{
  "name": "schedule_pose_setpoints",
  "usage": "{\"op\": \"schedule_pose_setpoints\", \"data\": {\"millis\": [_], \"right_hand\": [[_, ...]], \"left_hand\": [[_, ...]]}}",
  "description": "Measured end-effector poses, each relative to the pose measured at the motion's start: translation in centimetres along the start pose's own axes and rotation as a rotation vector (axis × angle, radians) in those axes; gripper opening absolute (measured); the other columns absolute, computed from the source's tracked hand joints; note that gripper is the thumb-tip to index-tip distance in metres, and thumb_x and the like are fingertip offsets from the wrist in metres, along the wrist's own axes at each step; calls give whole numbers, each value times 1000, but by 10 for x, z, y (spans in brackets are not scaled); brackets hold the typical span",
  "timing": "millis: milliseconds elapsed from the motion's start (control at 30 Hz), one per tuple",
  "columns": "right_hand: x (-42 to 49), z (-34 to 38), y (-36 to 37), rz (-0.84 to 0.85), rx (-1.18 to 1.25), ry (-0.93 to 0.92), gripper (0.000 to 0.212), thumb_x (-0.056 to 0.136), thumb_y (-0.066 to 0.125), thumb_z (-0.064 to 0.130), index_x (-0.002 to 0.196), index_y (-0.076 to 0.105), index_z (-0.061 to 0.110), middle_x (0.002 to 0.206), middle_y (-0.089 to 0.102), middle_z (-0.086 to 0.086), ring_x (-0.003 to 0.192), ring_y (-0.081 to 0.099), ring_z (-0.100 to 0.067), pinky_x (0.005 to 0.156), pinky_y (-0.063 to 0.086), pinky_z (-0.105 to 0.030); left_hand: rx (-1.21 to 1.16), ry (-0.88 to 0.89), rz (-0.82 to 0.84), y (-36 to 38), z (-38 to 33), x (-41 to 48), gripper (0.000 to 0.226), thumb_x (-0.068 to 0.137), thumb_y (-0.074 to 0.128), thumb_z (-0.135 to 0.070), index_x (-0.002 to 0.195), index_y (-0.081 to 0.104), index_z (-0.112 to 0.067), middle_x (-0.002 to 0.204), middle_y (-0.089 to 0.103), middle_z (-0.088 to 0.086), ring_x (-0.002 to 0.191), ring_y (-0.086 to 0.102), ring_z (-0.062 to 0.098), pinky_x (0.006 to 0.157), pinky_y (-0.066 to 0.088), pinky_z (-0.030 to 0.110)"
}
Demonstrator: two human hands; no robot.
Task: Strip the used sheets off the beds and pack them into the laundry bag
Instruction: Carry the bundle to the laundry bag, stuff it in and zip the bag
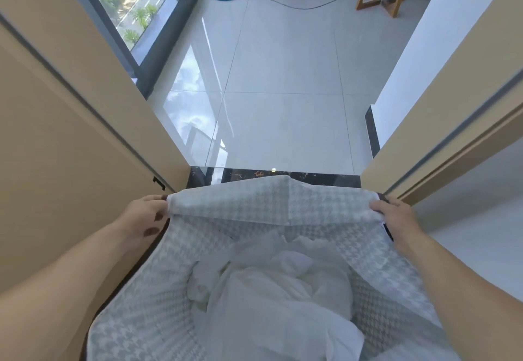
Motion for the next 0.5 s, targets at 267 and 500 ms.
{"op": "schedule_pose_setpoints", "data": {"millis": [267, 500], "right_hand": [[-67, 84, -46, -18, 220, -236, 22, 85, 69, 10, 68, 54, 8, 65, 56, -4, 69, 54, -23, 64, 44, -33], [-133, 120, -72, 56, 152, -314, 19, 85, 78, 23, 88, 69, 7, 96, 69, -17, 90, 64, -29, 88, 54, -47]], "left_hand": [[-194, 251, 11, -17, -64, -89, 21, 87, 61, -34, 71, 68, -23, 60, 66, -16, 67, 55, 5, 64, 33, 36], [-234, 288, -39, -50, -79, -143, 9, 91, 63, -26, 91, 64, -17, 83, 65, 1, 88, 60, 25, 73, 45, 32]]}}
Point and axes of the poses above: each hand's wrist, its own x-axis towards the middle knuckle, its own y-axis out of the palm, z = x × y, the point moved 1 cm from there along x, towards the middle knuckle
